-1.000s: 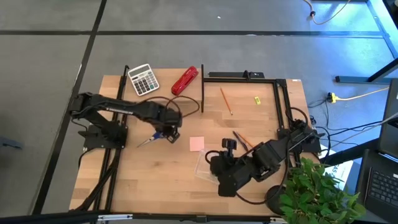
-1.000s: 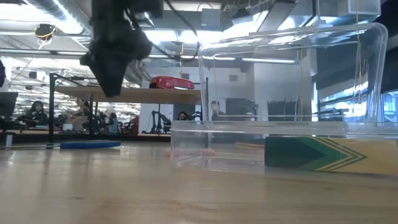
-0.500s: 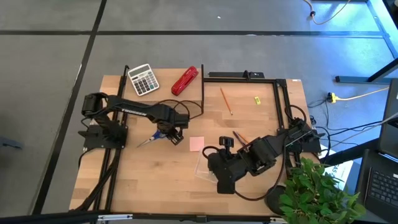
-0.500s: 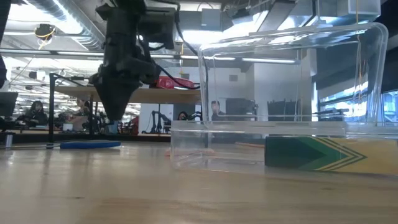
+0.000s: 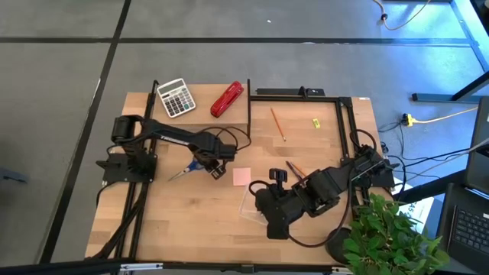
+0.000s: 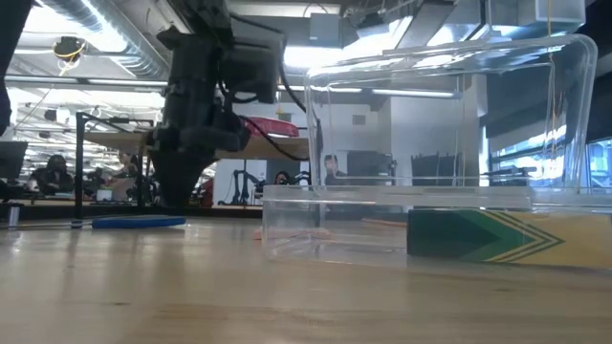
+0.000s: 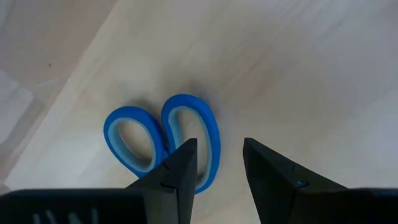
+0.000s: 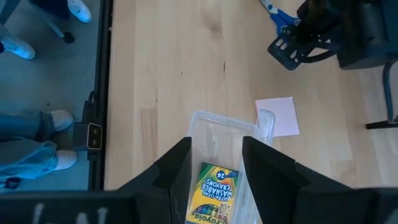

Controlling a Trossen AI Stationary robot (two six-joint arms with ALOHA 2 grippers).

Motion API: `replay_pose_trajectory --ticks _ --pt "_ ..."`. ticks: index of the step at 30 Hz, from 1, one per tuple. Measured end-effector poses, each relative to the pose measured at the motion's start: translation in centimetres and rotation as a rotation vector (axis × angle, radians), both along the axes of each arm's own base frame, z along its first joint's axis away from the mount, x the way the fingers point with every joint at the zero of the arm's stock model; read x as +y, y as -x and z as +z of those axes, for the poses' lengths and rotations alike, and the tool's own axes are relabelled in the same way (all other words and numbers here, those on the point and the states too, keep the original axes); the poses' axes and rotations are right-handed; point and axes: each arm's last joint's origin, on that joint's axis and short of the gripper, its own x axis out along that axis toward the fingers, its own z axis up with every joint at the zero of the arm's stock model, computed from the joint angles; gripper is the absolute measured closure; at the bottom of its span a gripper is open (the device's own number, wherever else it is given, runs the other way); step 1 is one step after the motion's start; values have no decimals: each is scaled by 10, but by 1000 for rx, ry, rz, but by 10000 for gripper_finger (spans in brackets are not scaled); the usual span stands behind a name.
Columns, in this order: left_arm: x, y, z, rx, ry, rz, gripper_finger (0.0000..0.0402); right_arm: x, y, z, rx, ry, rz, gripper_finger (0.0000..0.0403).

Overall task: Pack school essentials
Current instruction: Put the blue scissors into the transparent supply box

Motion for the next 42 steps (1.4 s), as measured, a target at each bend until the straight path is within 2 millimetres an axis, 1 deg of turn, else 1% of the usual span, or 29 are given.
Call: replay_pose_trajectory --ticks 3,8,12,19,26,30,38,40,42 --pt "0 -2 -4 9 -2 -1 278 -1 0 0 0 0 -1 258" --pt "2 -4 -5 -6 -49 -21 278 -2 -1 0 0 1 -6 258" --pt "5 -2 -7 -3 -1 -15 278 -4 -3 0 0 0 -12 258" --pt "6 10 -21 34 35 -9 278 -4 -3 0 -1 0 -12 258" --pt "4 10 -23 13 52 -55 280 -6 -4 0 -1 0 -19 258" --pt "4 10 -23 9 58 -55 301 -7 -4 0 -1 1 -21 258" --pt "3 8 -23 1 66 -84 385 -7 -4 0 -1 0 -21 258" --pt "3 8 -23 1 62 -85 393 -7 -4 0 -1 0 -21 258" --pt "3 8 -23 2 56 -86 390 -7 -4 0 -1 0 -21 258"
